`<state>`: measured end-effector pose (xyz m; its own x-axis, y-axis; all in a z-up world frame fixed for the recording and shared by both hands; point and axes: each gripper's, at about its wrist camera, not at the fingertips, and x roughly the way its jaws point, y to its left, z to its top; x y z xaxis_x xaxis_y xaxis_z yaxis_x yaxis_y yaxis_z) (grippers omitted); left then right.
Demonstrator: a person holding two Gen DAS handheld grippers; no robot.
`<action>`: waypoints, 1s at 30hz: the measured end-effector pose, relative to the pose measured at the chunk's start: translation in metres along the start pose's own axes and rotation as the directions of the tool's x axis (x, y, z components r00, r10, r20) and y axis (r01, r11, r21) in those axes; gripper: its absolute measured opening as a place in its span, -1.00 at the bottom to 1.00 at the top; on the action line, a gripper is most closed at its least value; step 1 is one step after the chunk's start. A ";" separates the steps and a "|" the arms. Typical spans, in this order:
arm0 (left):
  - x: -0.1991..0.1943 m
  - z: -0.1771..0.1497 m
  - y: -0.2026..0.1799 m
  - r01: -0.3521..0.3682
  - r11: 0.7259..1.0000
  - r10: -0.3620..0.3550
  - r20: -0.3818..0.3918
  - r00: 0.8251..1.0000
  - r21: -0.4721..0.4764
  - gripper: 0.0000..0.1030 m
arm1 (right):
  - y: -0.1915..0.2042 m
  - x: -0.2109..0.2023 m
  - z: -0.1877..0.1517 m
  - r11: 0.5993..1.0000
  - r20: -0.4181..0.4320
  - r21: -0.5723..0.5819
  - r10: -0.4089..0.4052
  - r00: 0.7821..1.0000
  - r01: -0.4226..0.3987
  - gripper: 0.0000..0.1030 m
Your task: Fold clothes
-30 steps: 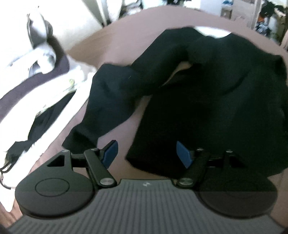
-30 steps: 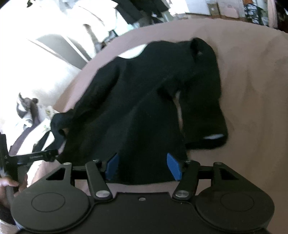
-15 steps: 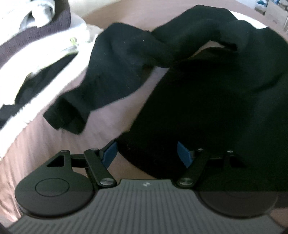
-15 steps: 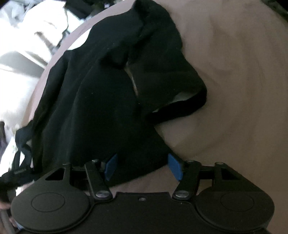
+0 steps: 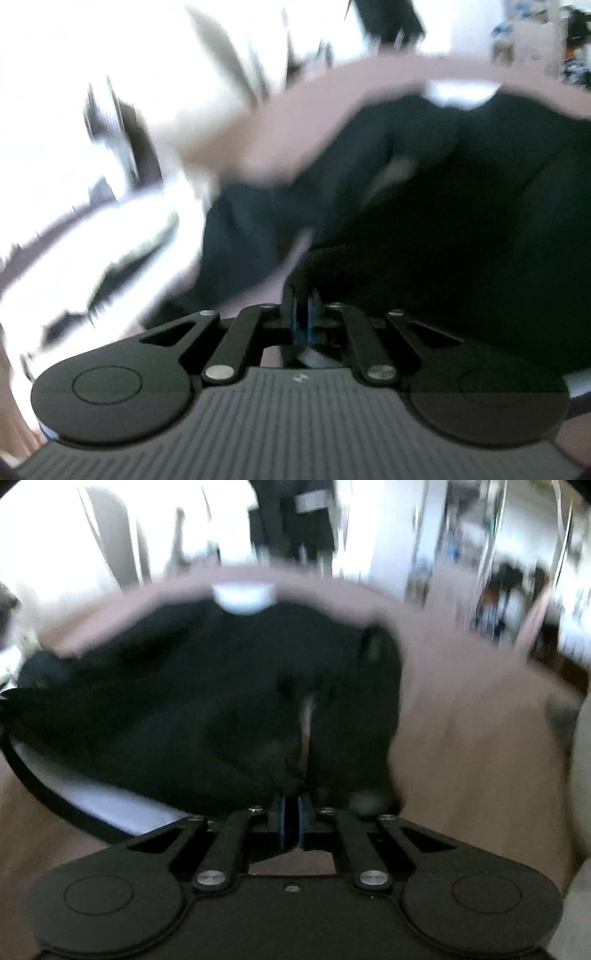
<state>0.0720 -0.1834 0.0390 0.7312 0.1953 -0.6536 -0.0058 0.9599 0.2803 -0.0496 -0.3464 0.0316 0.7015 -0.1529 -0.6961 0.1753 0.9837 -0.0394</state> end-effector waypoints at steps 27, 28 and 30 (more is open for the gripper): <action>-0.002 -0.048 0.022 0.225 0.973 -0.226 -0.333 0.915 -0.042 -0.87 | -0.070 -0.107 -0.051 0.971 0.058 0.234 0.029 0.998 -0.042 -0.82; -0.005 -0.048 0.021 0.228 0.973 -0.228 -0.329 0.916 -0.039 -0.83 | -0.071 -0.111 -0.046 0.976 0.066 0.212 0.041 0.997 -0.054 -0.82; -0.018 -0.042 0.023 0.210 0.977 -0.209 -0.279 0.937 -0.027 -0.66 | -0.073 -0.118 -0.026 0.989 0.096 0.141 0.025 0.995 -0.038 -0.67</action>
<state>0.0301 -0.1563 0.0273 0.4957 0.0381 -0.8676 0.1298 0.9846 0.1174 -0.1631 -0.3977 0.0980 0.7688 -0.1368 -0.6247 0.2440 0.9657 0.0888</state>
